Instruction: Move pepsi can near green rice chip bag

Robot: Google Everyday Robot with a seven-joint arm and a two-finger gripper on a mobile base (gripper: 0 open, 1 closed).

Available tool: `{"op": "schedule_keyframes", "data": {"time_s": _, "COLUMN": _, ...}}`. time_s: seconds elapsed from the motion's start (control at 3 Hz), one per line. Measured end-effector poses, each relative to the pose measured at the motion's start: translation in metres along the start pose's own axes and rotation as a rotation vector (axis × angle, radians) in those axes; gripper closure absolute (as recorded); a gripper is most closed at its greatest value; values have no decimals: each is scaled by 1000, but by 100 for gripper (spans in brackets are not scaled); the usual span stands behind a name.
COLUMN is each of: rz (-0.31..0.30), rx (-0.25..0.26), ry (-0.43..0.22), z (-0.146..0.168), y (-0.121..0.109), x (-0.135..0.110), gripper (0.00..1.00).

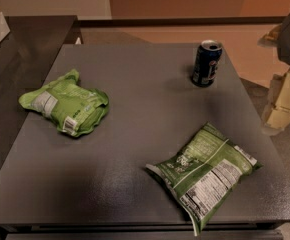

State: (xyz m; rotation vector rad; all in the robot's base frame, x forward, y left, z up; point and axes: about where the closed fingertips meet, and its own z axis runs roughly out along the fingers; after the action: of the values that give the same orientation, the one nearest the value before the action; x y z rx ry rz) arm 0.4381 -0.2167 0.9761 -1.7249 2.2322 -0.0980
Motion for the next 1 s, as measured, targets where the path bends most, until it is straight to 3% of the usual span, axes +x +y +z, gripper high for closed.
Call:
{"op": "schedule_keyframes", "data": {"time_s": 0.67, "rz": 36, "rx": 27, "ry": -14, "z": 3, "y": -7, "x": -2, "gripper": 0}}
{"op": "schedule_keyframes", "data": {"time_s": 1.0, "rz": 112, "rx": 64, "ry": -64, "z": 11, "y": -27, "x": -1, "gripper": 0}}
